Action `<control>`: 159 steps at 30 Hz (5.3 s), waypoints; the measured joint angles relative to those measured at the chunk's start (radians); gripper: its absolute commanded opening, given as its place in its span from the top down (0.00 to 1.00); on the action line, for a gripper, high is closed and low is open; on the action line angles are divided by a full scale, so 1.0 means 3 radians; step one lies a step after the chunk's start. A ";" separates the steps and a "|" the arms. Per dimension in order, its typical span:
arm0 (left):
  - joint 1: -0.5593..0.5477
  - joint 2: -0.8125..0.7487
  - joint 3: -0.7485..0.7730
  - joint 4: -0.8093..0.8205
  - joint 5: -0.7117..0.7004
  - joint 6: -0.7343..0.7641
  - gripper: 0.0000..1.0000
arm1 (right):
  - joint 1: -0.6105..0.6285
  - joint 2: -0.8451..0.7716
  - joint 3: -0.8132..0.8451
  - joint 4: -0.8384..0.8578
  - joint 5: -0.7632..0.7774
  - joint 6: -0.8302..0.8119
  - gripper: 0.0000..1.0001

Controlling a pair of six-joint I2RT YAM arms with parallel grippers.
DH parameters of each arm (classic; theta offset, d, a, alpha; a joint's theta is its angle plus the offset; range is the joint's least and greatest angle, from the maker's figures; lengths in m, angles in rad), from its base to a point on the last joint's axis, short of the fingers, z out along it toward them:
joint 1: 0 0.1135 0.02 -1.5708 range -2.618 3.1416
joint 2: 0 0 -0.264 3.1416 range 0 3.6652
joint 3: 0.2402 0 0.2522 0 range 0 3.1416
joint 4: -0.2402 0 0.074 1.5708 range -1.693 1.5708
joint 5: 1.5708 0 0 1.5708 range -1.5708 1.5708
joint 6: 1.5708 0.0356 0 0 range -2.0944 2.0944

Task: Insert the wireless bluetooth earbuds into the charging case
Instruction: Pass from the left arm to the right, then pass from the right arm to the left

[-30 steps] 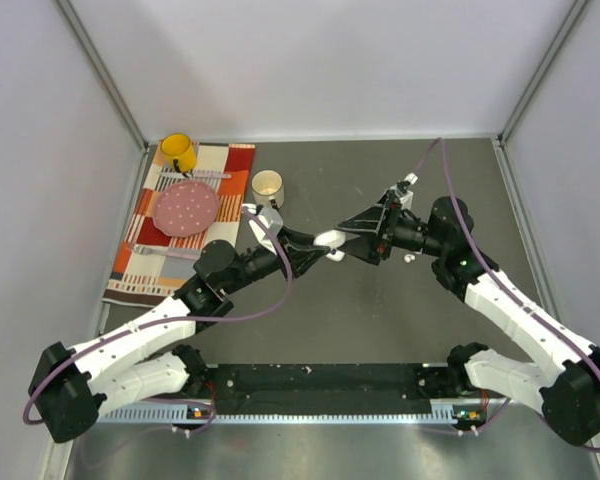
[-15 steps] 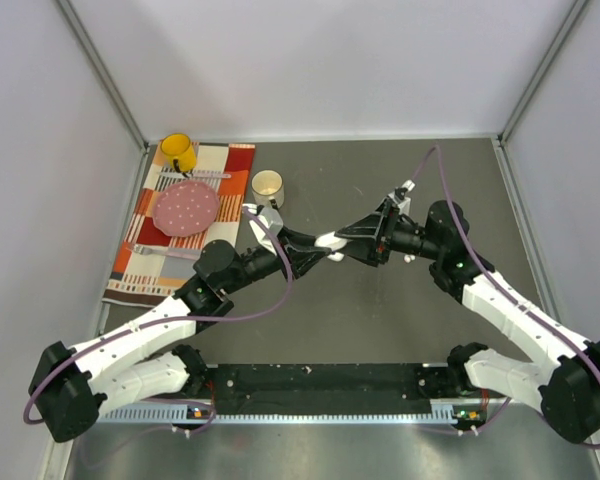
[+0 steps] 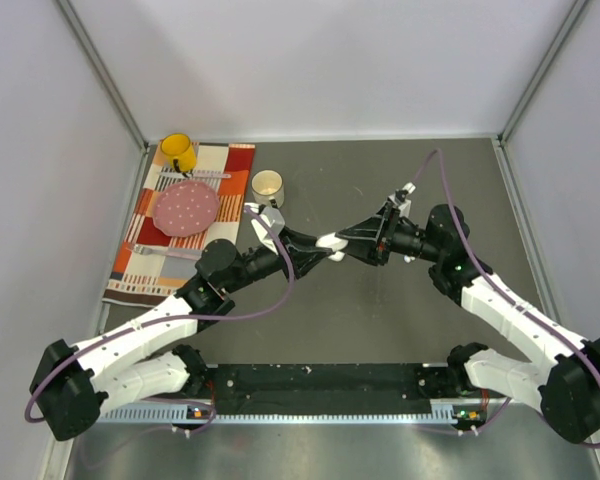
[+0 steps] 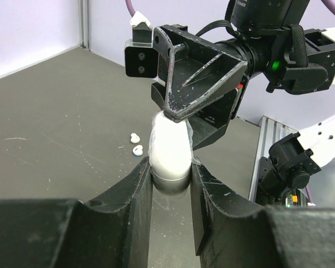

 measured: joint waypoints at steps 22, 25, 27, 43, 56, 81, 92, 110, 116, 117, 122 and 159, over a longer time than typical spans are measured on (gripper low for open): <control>0.0001 -0.0009 -0.0051 0.0148 -0.0174 -0.0100 0.05 | 0.0000 0.0029 -0.0193 0.0366 0.0057 0.0304 1.00; 0.0001 -0.0072 -0.0270 0.0459 -0.0272 -0.0118 0.01 | 0.0000 0.0029 -0.0263 0.0488 0.0095 0.0387 1.00; 0.0001 -0.0126 -0.0557 0.0839 -0.0394 -0.0135 0.01 | 0.0000 0.0031 -0.0290 0.0535 0.0118 0.0437 1.00; 0.0001 0.0317 -0.0893 0.2303 -0.0332 -0.0343 0.12 | 0.0006 0.0047 -0.0304 0.0679 0.0169 0.0577 1.00; 0.0001 0.0795 -0.0715 0.2515 0.0006 -0.0477 0.23 | 0.0033 0.0053 -0.0304 0.0711 0.0168 0.0586 1.00; 0.0005 0.0792 -0.0547 0.2441 0.0055 -0.0425 0.45 | 0.0033 0.0055 -0.0304 0.0776 0.0149 0.0585 1.00; 0.0005 0.0835 -0.0542 0.2407 0.0029 -0.0437 0.43 | 0.0033 0.0055 -0.0304 0.0777 0.0144 0.0586 1.00; 0.0004 0.0947 -0.0542 0.2370 -0.0034 -0.0454 0.50 | 0.0043 0.0055 -0.0304 0.0777 0.0141 0.0587 1.00; 0.0004 0.0959 -0.0532 0.2384 -0.0036 -0.0476 0.46 | 0.0046 0.0055 -0.0306 0.0778 0.0141 0.0587 1.00; 0.0004 0.0959 -0.0526 0.2388 -0.0037 -0.0478 0.46 | 0.0046 0.0055 -0.0309 0.0778 0.0141 0.0587 1.00; 0.0004 0.0959 -0.0501 0.2440 -0.0046 -0.0488 0.46 | 0.0046 0.0055 -0.0337 0.0782 0.0146 0.0589 1.00; 0.0004 0.1040 -0.0492 0.2445 -0.0048 -0.0525 0.45 | 0.0046 0.0052 -0.0354 0.0847 0.0154 0.0662 1.00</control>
